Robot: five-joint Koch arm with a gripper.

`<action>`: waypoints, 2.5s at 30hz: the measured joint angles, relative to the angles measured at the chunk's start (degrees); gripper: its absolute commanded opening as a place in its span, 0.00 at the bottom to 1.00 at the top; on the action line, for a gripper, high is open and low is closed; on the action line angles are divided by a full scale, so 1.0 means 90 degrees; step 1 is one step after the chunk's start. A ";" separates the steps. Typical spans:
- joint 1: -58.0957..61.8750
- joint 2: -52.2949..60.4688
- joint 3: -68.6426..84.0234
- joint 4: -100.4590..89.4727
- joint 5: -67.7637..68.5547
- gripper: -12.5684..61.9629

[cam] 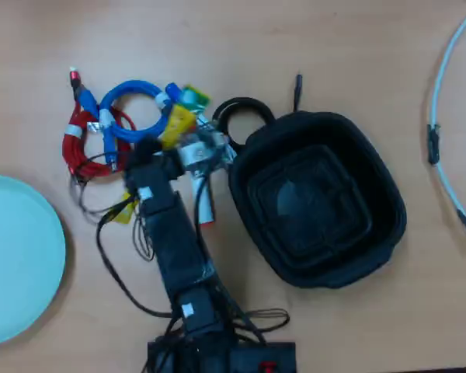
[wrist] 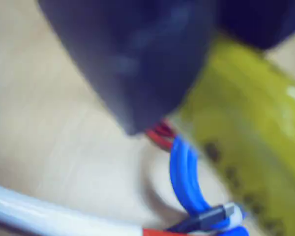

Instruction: Pick up the yellow instant coffee stick, then put it in the black bowl

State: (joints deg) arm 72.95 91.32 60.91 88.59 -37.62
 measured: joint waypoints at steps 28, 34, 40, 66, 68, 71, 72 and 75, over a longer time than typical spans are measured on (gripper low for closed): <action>0.4229 0.0010 0.1855 -0.3789 0.1465 0.08; 0.5293 0.0010 0.2900 -0.5088 0.2002 0.08; 0.6191 0.0029 0.3516 -0.5684 0.2129 0.08; 0.6875 0.0059 0.4648 -0.5742 0.2119 0.08; 0.6875 0.0059 0.4814 -0.5762 0.2119 0.08; 0.6875 0.0059 0.4941 -0.5791 0.2119 0.08; 0.6875 0.0059 0.4971 -0.5791 0.2119 0.08; 0.6875 0.0059 0.5166 -0.5791 0.2119 0.08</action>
State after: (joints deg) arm 134.82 91.85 107.40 36.47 -18.54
